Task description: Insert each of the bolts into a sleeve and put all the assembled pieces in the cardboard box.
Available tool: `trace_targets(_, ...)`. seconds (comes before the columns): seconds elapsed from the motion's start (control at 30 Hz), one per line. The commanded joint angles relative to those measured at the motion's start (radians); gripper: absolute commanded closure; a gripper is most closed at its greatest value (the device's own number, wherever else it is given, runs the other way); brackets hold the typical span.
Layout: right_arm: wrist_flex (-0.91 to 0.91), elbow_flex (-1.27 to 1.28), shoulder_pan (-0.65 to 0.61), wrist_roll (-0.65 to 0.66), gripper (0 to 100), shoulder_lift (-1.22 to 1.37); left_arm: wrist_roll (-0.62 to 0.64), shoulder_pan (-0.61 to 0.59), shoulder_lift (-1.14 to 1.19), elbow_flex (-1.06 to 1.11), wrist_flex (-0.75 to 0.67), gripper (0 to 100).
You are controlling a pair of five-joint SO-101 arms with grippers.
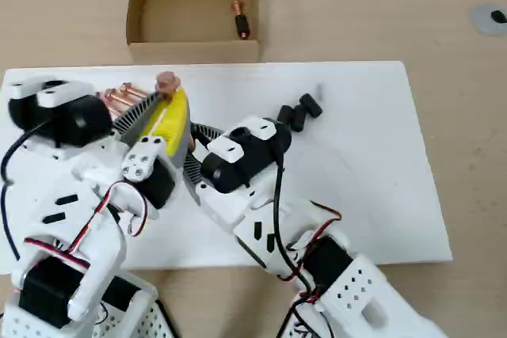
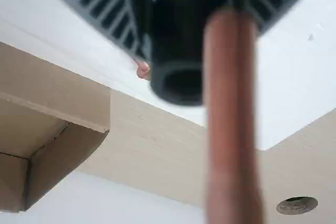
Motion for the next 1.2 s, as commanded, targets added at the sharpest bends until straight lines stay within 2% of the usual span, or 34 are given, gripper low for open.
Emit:
trace_targets(0.0, -0.023, -0.005, -0.018, -0.009, 98.9, -0.025, -0.006, -0.046, 0.001, -0.043, -0.078, 99)
trace_targets(0.4, -0.025, -0.005, -0.018, -0.011, 98.9, -0.025, -0.008, -0.046, 0.007, 0.015, -0.100, 99)
trace_targets(0.63, -0.025, -0.005, -0.018, -0.011, 98.9, -0.027, -0.009, -0.051, 0.005, 0.104, -0.201, 99)
trace_targets(0.87, -0.023, -0.005, -0.018, -0.011, 98.9, -0.027, -0.014, -0.052, 0.005, 0.115, -0.189, 99)
trace_targets(1.17, -0.025, -0.005, -0.018, -0.011, 98.9, -0.024, -0.058, -0.044, -0.001, 0.107, -0.072, 99)
